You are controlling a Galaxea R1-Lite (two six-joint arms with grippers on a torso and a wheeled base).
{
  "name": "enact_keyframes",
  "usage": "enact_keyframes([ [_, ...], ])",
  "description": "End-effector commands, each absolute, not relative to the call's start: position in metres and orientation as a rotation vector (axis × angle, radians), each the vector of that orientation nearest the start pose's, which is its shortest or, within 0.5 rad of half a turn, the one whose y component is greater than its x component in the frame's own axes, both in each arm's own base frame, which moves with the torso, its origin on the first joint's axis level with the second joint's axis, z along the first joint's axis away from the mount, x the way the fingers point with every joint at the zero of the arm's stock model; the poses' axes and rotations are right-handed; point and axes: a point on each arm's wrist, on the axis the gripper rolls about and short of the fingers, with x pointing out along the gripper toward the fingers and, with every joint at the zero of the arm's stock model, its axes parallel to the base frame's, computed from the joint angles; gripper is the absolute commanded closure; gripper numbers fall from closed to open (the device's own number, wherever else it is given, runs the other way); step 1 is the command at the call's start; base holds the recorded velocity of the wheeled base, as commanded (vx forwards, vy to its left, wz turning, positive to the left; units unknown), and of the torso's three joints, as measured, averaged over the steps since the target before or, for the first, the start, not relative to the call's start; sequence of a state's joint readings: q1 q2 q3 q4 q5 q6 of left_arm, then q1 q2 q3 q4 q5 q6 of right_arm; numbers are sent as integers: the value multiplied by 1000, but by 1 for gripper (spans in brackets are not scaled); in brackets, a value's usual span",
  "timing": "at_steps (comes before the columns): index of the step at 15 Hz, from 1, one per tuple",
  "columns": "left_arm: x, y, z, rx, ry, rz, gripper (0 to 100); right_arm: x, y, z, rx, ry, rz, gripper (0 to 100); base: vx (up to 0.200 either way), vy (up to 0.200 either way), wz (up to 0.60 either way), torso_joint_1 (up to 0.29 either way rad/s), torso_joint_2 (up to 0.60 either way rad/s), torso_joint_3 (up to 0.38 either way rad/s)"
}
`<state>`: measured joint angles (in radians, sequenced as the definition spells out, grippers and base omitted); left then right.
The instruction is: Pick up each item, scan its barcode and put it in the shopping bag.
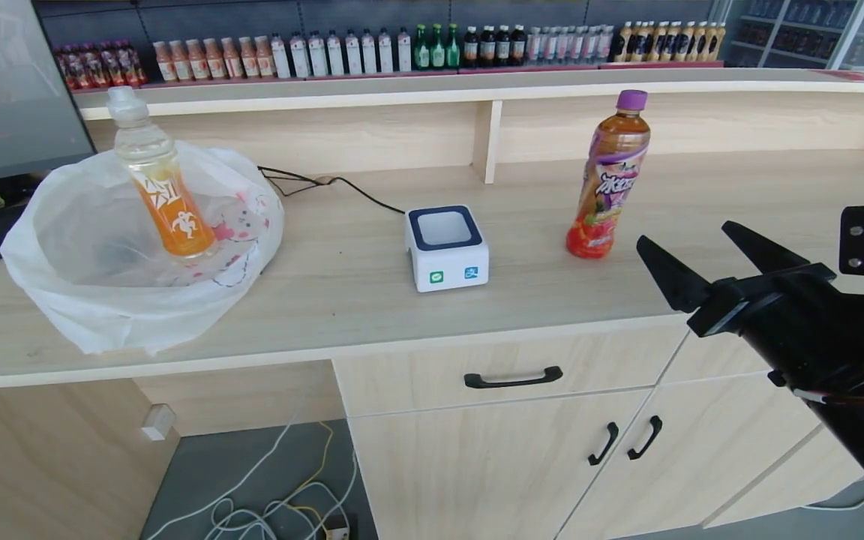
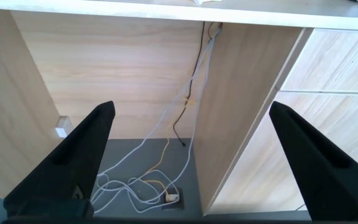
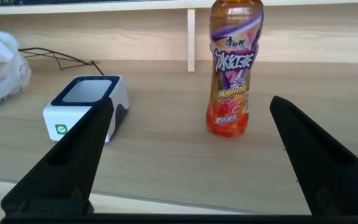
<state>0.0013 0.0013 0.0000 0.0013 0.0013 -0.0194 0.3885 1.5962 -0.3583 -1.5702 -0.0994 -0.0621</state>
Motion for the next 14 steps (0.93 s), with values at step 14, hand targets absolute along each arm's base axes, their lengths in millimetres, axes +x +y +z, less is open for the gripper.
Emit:
enact_keyframes([
  [14,-23,0,75,-14,3,3,0,218,87,189,15,-318,276,0,0,-100,0,2,0,1],
])
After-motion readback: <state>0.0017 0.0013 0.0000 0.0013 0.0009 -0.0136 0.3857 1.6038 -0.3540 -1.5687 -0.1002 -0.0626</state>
